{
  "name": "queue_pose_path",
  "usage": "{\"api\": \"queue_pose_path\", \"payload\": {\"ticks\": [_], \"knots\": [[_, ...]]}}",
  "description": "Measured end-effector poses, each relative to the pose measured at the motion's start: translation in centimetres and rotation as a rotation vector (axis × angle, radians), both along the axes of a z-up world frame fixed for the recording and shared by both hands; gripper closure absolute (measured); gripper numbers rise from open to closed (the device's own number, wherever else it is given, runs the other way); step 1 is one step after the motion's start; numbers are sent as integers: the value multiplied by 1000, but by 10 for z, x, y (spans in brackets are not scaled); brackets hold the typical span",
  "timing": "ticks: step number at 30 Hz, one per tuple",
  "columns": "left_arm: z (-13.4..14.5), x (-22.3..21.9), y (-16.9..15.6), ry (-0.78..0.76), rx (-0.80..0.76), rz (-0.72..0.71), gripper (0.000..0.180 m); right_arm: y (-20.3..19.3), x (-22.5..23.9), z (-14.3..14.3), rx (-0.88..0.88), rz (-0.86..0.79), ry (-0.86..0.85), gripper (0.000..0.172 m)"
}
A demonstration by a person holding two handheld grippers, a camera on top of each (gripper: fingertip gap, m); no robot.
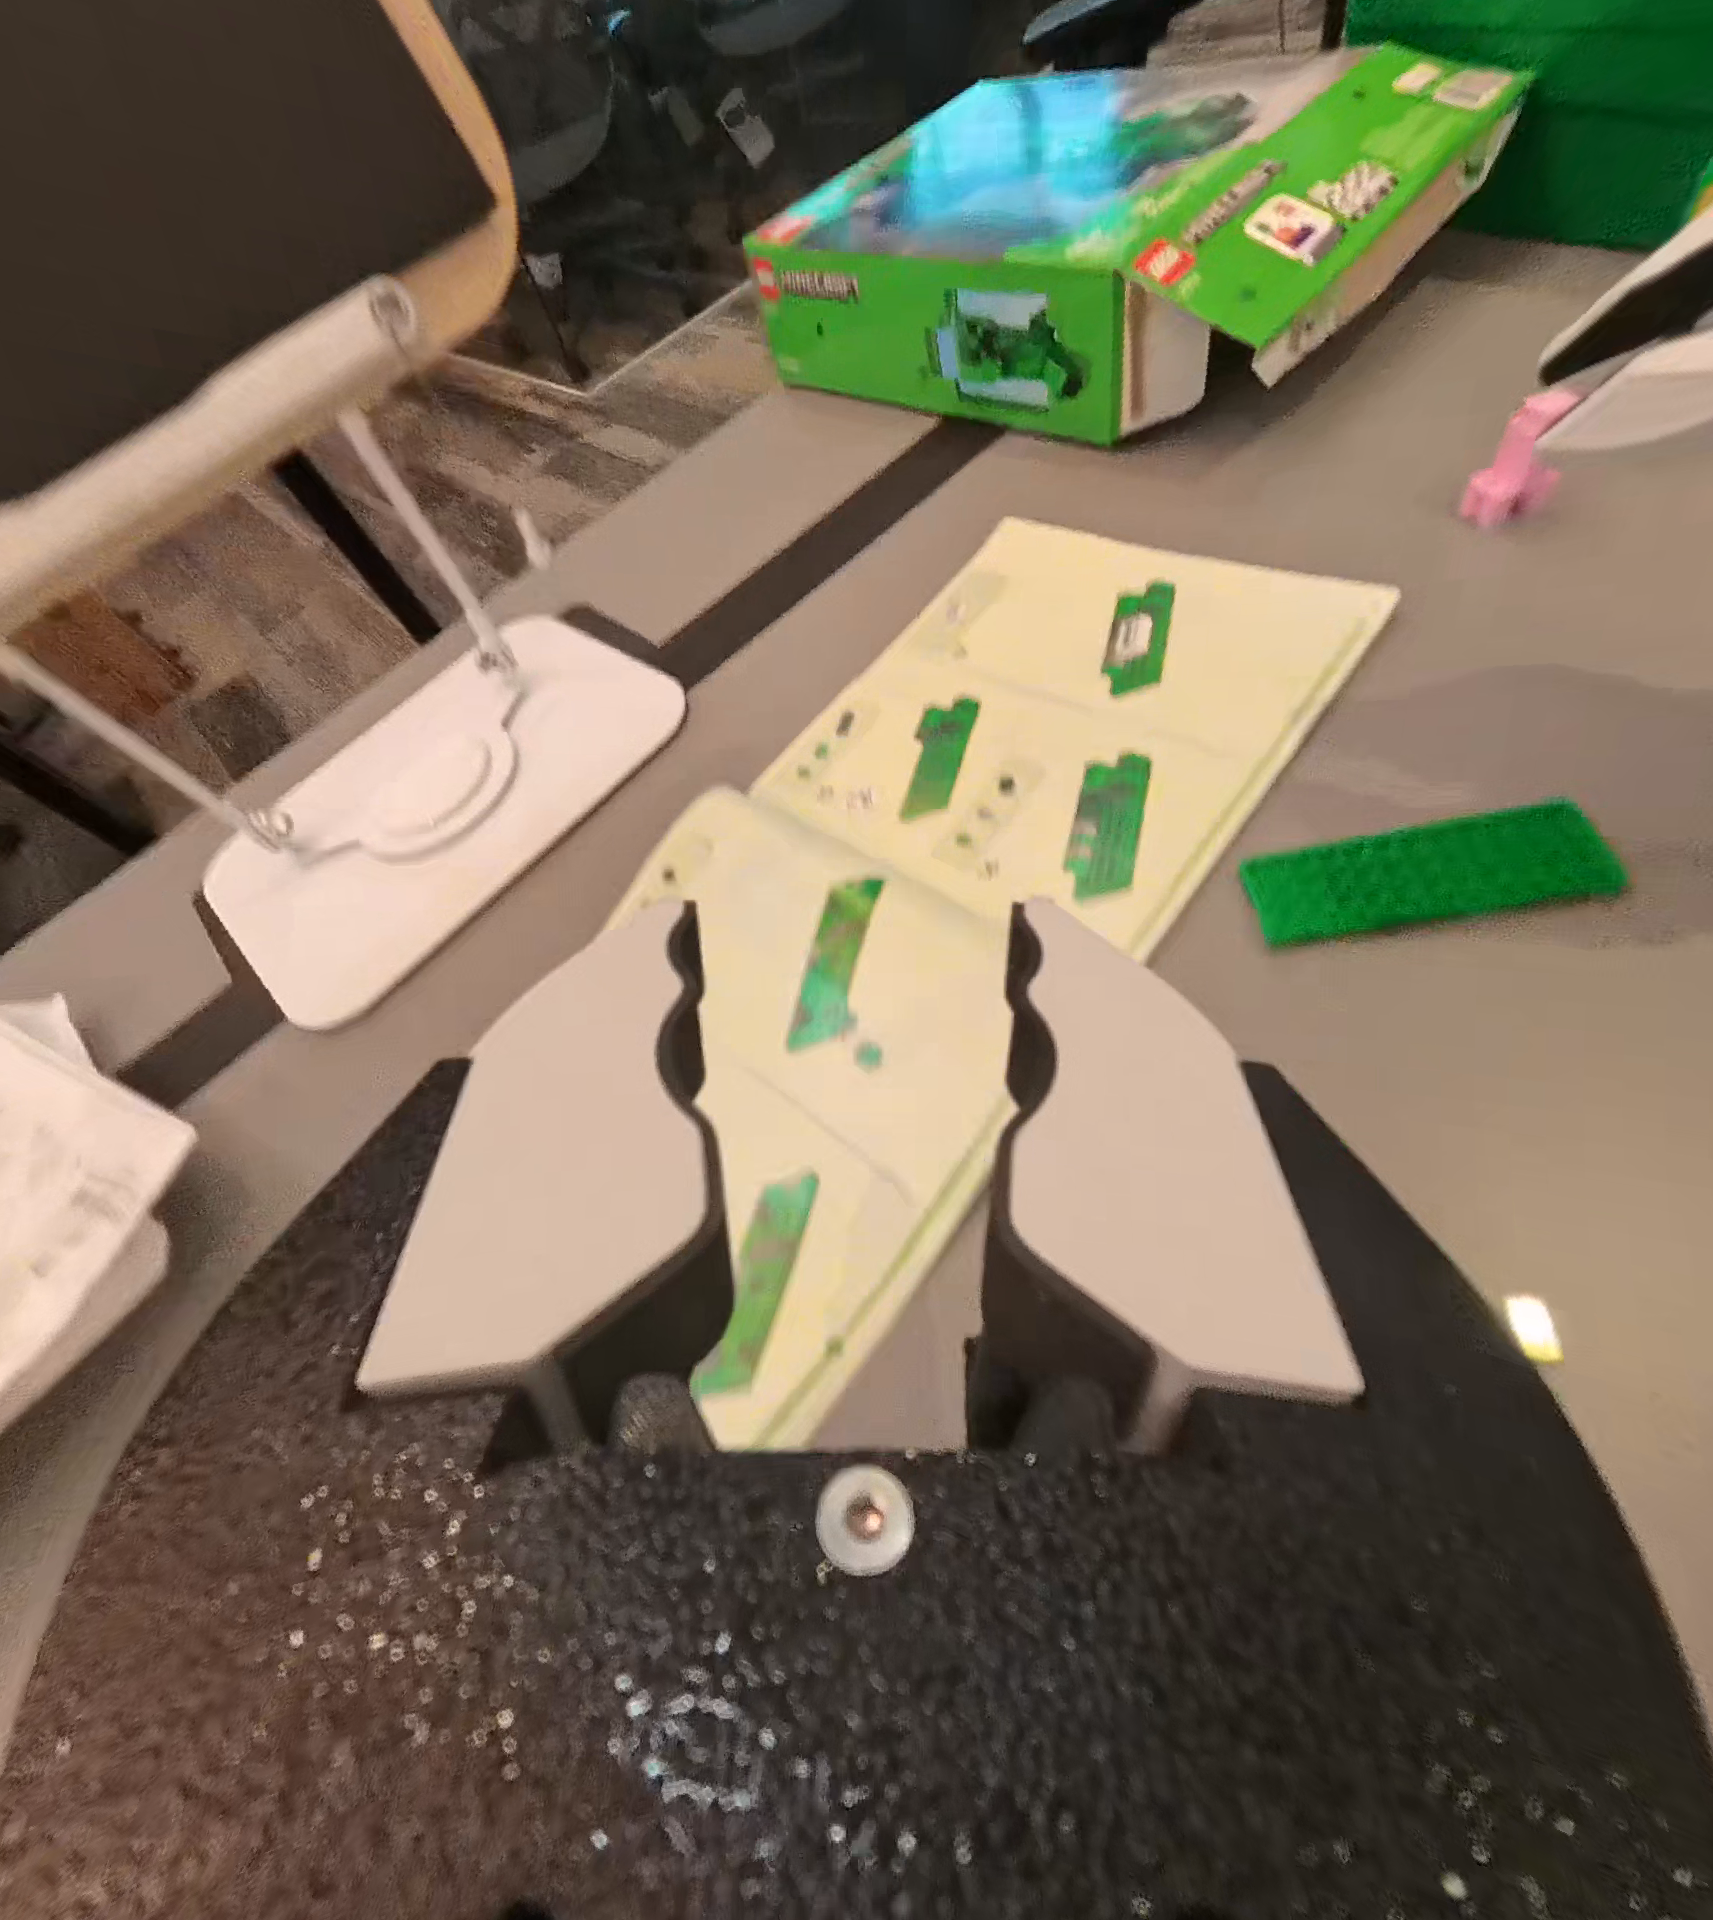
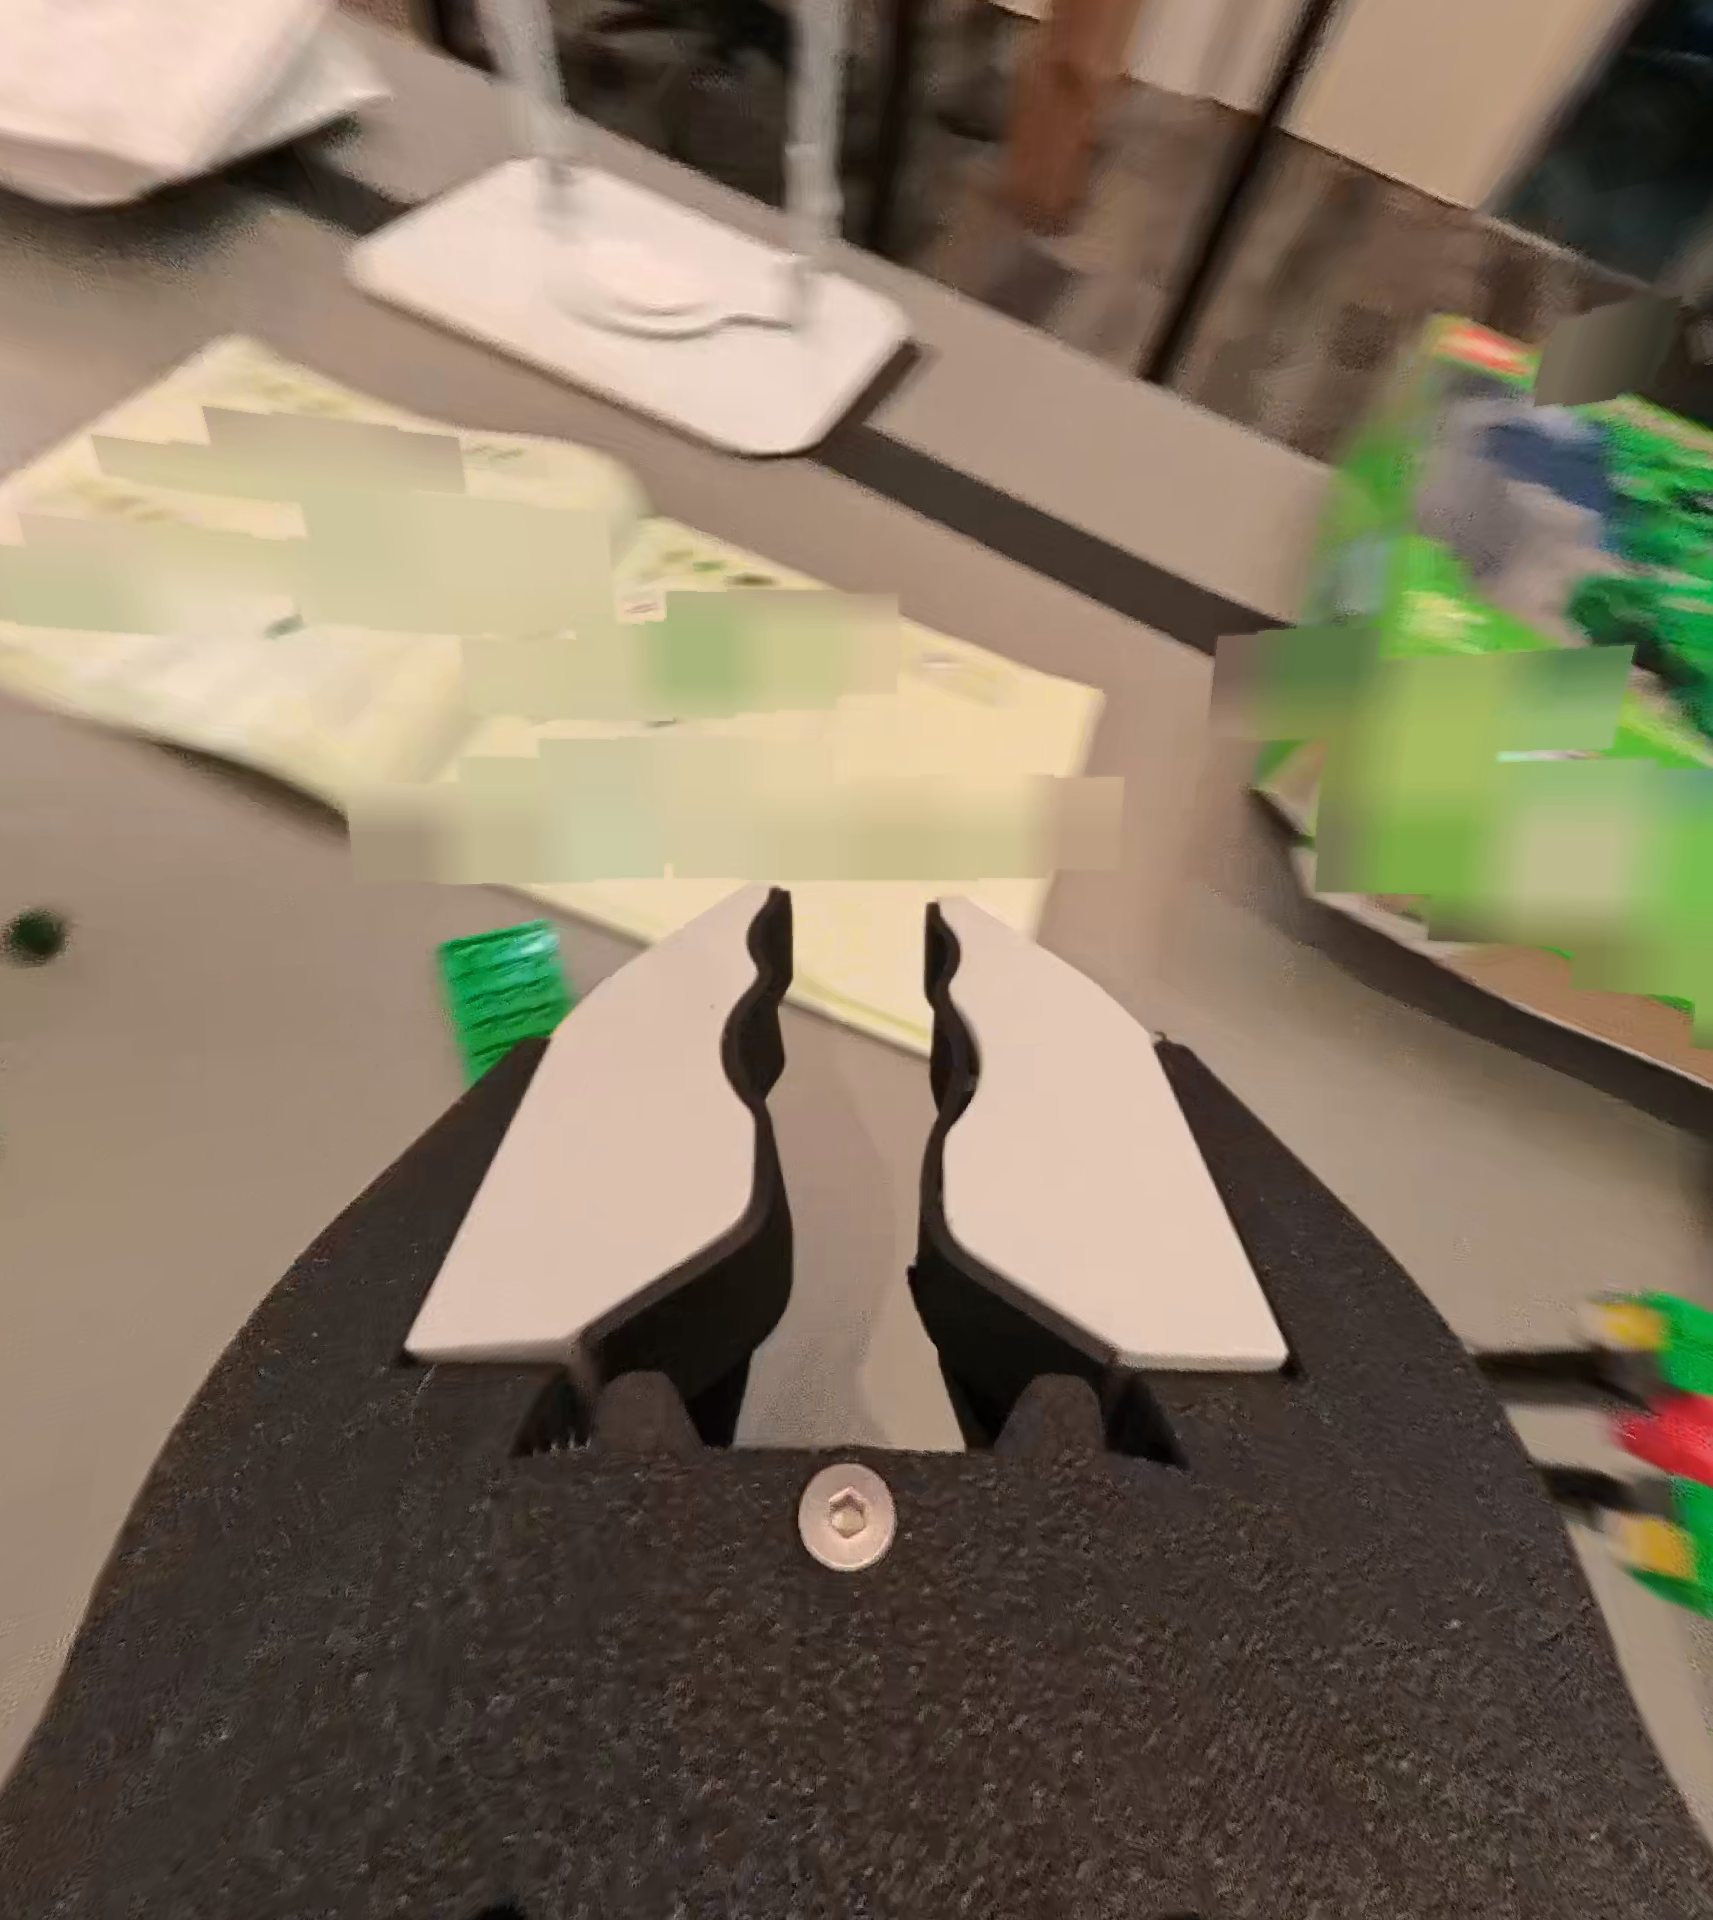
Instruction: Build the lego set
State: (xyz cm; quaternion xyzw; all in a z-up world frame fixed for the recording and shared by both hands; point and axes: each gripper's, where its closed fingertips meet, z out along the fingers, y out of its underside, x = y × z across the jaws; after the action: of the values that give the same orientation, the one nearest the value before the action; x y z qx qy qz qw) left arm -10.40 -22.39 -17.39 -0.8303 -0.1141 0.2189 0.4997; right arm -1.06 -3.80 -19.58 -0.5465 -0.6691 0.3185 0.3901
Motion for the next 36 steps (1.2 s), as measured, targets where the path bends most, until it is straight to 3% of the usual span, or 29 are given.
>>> {"api": "queue_pose_path", "payload": {"ticks": [3,6,13,18,22,29,36], "knots": [[-27,15,-32,-46,13,-16,124,-41,14,-31,3,168,-36,141],[-41,23,-55,-50,43,-2,124,-50,26,-61,63,216,-126,132],[-36,22,-74,-13,188,-21,124,-60,26,-89,-21,283,-233,120],[-38,26,-73,-42,238,-67,123,-63,24,-103,-9,303,-318,121],[-38,35,-70,-27,258,-106,125,-65,22,-103,41,320,-333,139],[-40,67,-33,34,179,-282,126,-66,18,-103,30,371,-349,139],[-70,87,44,411,-215,-580,127,-71,17,-98,-93,487,-366,139]]}}
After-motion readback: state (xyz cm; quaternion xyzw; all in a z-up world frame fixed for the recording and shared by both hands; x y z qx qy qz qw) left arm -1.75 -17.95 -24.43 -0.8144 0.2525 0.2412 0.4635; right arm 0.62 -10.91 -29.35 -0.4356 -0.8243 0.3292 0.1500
